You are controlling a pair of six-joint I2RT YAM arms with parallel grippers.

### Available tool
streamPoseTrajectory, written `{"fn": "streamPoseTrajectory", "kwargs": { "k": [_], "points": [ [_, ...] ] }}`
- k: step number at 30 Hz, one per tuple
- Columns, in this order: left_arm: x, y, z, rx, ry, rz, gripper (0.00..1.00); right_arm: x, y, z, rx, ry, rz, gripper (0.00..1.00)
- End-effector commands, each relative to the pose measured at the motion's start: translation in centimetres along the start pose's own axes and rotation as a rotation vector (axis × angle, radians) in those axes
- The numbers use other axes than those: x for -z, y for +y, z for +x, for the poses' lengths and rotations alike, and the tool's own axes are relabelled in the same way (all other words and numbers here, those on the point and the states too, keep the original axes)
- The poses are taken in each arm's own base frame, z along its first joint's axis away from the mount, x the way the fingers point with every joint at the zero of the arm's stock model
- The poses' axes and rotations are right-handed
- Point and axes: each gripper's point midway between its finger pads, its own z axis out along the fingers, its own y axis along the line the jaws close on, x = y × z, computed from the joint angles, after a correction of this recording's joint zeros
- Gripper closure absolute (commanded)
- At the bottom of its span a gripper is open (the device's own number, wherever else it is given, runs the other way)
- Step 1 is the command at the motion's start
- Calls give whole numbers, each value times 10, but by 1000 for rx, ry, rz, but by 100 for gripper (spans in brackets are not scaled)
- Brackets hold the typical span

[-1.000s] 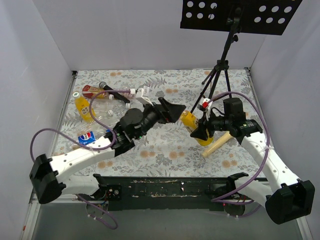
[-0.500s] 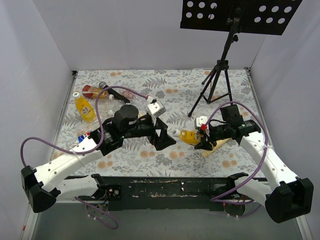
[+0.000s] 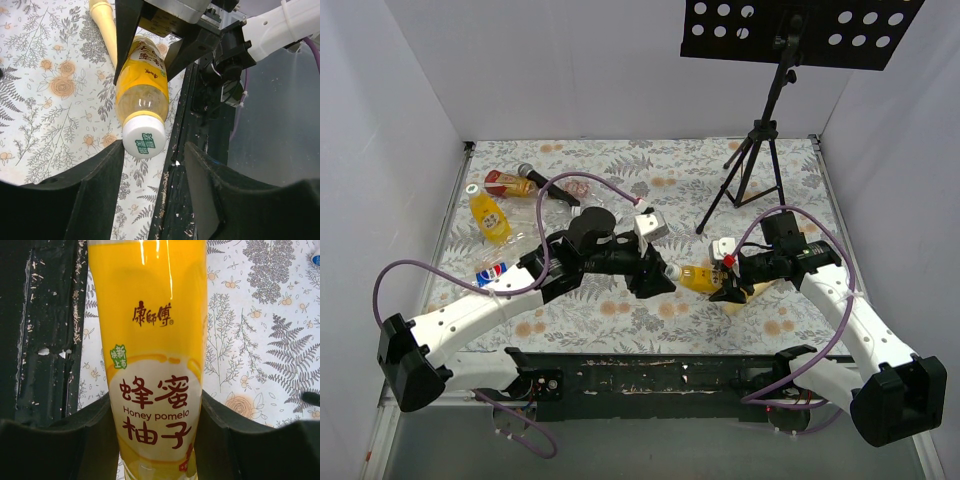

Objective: Unscrew the bottle caps
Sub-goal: Unscrew the bottle cap from the plastic bottle.

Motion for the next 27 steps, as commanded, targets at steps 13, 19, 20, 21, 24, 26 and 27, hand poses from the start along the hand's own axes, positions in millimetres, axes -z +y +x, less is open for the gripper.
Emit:
{"fn": "streamPoseTrajectory", "kwargs": {
  "k": [13,19,20,21,24,26,27],
  "points": [
    [-3,12,-25,-32,-84,-61,55,-2,4,-3,0,-27,-28,92],
    [0,10,-26,-31,-96,-53,55,-2,2,-2,-4,-22,-28,92],
    [0,9,-26,-31,-98,-51,55,-2,2,-2,-4,-22,-28,92],
    [0,9,-26,-32,-100,-52,55,-3,2,-3,-5,-22,-30,92],
    [0,9,-26,-29,-100,-51,56,-3,2,-3,-5,-23,-30,92],
    [-3,10,-22,-21,-87,-46,58,-3,2,-3,-5,-23,-30,92],
    [-4,11,-21,-15,-81,-47,60,-2,2,-3,-7,-23,-29,92]
  ]
}}
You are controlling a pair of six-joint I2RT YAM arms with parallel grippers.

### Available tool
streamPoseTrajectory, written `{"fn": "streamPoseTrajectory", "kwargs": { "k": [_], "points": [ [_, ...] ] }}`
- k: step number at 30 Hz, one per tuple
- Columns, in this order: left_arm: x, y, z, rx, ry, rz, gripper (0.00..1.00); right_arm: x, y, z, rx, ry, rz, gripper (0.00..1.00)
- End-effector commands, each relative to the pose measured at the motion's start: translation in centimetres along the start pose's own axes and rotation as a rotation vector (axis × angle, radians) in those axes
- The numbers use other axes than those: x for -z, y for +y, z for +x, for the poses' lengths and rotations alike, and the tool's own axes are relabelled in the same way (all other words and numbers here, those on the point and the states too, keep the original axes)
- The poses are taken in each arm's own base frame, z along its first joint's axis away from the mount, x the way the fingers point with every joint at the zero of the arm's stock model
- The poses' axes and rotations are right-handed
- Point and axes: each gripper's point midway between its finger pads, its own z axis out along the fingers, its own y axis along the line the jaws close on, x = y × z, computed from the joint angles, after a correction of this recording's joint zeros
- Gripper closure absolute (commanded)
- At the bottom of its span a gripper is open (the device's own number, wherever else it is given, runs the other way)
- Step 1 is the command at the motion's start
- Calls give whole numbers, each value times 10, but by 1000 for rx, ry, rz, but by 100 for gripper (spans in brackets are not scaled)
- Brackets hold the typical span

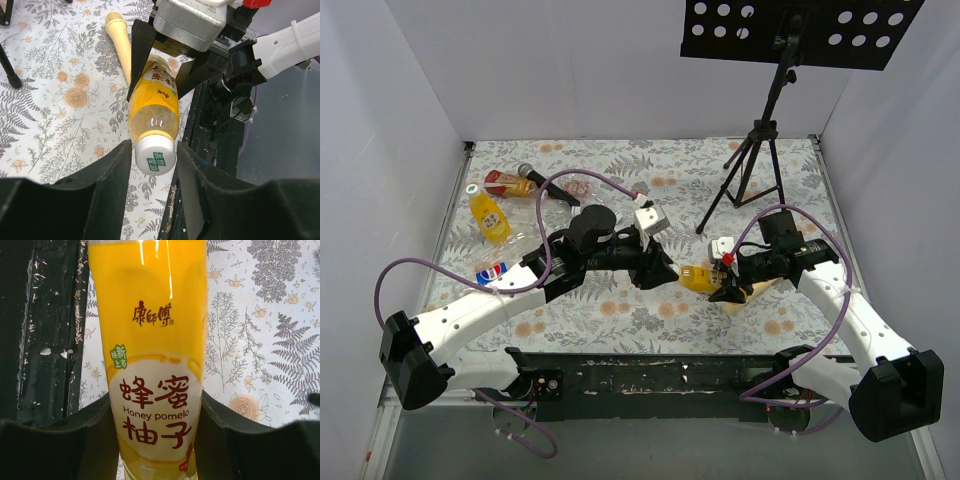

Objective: Unscrew the bottle caps
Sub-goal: Unscrew the bottle cap from the plastic bottle.

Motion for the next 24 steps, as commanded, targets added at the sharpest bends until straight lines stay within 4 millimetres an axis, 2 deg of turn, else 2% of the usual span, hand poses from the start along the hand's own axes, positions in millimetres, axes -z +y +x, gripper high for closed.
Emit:
{"fn": "streamPoseTrajectory", "kwargs": {
  "k": [1,9,11,12,13,14,17,20,22,24],
  "points": [
    [3,0,-6,-7,-20,-1,62,1,3,-5,8,-21,-13,92],
    [2,1,-1,15,4,-7,75,0,2,-6,4,-24,-13,92],
    [1,4,1,37,12,-22,86,1,2,-6,1,-24,-13,92],
    [0,6,3,56,20,-34,96,0,2,-5,-2,-22,-13,92],
    [0,8,4,87,28,-49,100,1,1,-6,-2,-20,-8,92],
    [-1,11,4,121,29,-64,100,1,0,-6,-5,-17,-4,93],
    [2,16,1,301,14,-126,100,2,-6,-4,-17,-1,34,93],
    [14,44,1,631,-54,-367,100,3,-13,1,-42,18,80,93],
    [22,53,3,814,-98,-478,100,3,-15,2,-47,23,102,94],
    [23,51,3,968,-110,-505,100,3,-18,4,-59,27,119,94]
  ]
}}
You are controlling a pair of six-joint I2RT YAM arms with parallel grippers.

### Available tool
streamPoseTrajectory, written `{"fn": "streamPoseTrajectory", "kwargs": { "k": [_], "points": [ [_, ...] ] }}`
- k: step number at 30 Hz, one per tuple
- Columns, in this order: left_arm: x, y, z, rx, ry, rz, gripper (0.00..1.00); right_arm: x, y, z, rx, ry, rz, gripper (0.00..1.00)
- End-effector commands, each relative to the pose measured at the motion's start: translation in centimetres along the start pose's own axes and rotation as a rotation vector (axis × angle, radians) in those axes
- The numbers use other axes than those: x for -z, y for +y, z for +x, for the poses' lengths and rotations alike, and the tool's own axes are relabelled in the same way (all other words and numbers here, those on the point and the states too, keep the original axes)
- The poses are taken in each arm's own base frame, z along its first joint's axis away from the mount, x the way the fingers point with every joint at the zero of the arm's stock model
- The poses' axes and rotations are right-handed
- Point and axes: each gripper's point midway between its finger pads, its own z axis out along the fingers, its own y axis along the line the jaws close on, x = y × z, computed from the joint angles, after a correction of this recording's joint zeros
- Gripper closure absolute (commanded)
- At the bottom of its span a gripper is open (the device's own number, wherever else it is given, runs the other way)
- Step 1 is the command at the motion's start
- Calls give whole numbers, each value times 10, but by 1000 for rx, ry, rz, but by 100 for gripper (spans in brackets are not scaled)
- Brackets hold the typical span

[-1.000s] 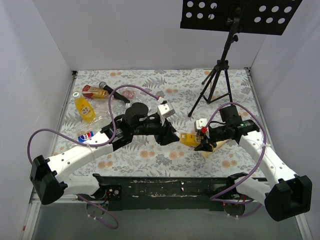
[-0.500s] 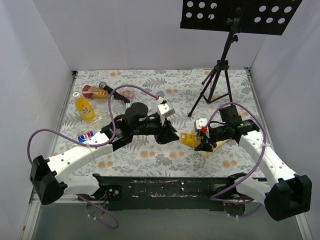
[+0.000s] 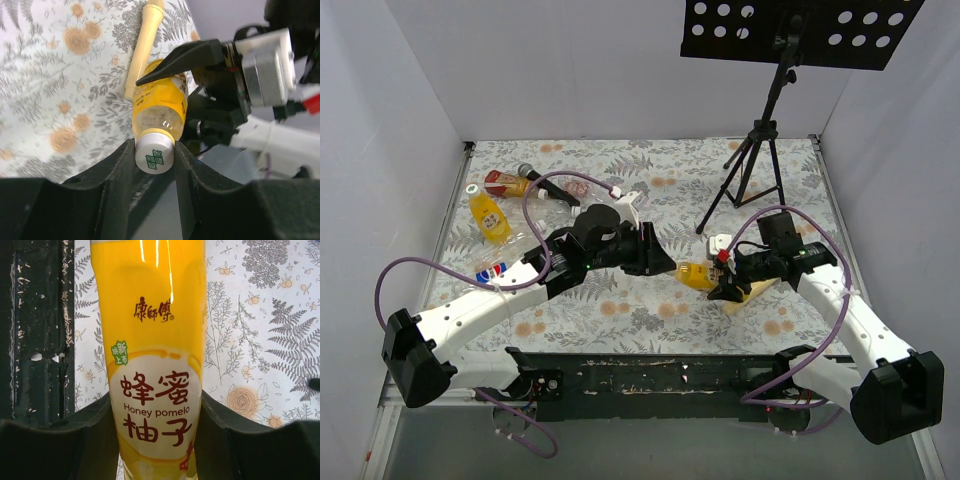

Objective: Unscrew the bottle caps
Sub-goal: Unscrew the bottle cap from the plastic bottle.

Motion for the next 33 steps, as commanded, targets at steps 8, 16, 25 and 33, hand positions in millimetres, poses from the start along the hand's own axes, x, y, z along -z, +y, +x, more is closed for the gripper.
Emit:
{"fn": "streamPoseTrajectory", "kwargs": {
  "k": [8,16,25,33],
  "points": [
    [16,3,-27,533,-114,-153,100,4,-8,-3,-24,-10,74,95],
    [44,-8,-38,344,-181,-92,18,6,-4,-2,-35,-25,70,95],
    [79,-19,-12,-389,-132,87,2,9,3,-4,-6,-46,24,94],
    [66,20,28,-932,-103,150,2,6,7,-2,58,-36,-55,94]
  ]
}}
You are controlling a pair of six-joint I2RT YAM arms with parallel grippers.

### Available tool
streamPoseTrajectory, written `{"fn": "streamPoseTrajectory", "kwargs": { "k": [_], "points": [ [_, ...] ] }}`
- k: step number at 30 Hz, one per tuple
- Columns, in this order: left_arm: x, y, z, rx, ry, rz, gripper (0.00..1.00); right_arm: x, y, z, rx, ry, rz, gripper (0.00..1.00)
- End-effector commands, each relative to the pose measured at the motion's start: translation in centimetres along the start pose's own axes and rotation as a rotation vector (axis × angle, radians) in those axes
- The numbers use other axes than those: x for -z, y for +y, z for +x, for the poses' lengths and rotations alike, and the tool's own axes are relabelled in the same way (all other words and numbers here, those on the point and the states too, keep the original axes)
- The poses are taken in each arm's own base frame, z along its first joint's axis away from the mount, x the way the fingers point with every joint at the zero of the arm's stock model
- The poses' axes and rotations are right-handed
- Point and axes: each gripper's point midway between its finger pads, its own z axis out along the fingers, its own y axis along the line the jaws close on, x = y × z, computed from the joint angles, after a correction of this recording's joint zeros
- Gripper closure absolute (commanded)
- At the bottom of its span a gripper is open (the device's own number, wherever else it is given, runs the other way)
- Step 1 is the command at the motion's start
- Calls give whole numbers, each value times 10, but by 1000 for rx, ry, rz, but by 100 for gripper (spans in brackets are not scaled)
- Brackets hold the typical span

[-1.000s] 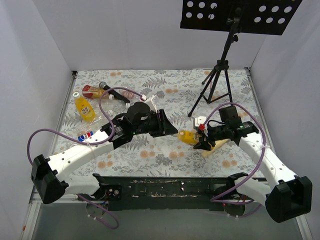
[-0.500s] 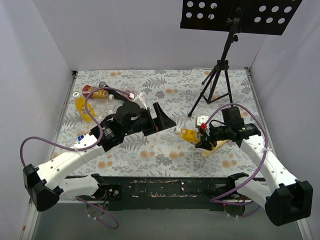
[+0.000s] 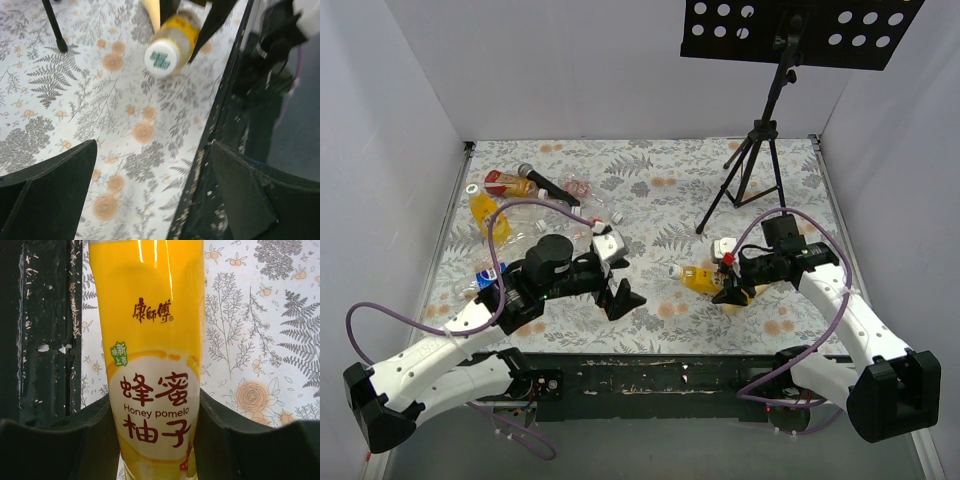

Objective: Unscrew the bottle caps
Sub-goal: Unscrew the bottle cap from the plastic bottle.

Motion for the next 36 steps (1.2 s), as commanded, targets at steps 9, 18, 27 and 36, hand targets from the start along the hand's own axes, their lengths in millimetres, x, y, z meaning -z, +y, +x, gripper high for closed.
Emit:
{"fn": "streamPoseTrajectory", "kwargs": {
  "k": [9,18,27,36],
  "points": [
    [-19,-5,6,-405,-86,154,2,-16,7,0,191,-121,-69,97],
    [-44,-18,5,-335,-83,269,15,-22,9,10,181,-117,-72,98],
    [-58,-35,0,-309,-108,321,27,-21,2,15,153,-84,-40,98],
    [-75,-37,4,-301,-78,308,45,-22,3,14,146,-92,-47,98]
  ]
}}
